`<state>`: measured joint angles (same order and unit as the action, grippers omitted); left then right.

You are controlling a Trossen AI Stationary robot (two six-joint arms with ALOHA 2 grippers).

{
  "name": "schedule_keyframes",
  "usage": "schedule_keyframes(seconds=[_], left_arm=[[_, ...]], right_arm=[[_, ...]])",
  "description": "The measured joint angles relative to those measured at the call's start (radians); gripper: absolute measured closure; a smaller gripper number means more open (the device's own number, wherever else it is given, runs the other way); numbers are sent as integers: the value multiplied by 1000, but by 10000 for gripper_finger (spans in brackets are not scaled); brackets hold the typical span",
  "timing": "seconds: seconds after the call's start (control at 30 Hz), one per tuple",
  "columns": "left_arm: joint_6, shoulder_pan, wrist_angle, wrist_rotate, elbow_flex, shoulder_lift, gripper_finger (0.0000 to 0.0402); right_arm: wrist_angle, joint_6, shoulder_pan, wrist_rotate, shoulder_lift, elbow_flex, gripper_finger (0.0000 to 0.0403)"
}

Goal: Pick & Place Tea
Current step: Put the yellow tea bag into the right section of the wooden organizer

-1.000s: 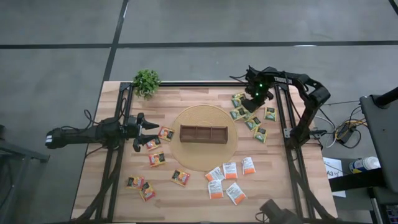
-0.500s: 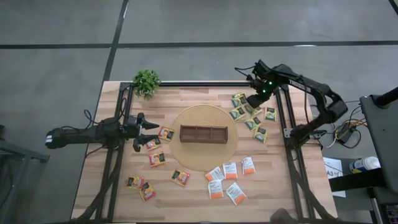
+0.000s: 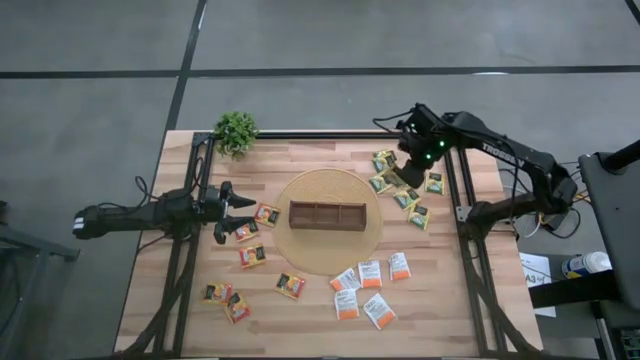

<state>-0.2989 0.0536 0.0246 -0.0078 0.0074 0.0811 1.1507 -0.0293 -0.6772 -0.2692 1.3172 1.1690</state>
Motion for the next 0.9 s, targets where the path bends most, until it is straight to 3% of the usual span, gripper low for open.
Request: schedule_keyframes(seconds=[0.23,0.47,0.9], left_arm=[[0,0,0,0,0,0,145],[0,0,0,0,0,0,145],[0,0,0,0,0,0,145]], right_arm=[[10,30,149,17,95,188,394],[102,-43,249,86,256,369,394],[95,-113,345,86,391,432,395]])
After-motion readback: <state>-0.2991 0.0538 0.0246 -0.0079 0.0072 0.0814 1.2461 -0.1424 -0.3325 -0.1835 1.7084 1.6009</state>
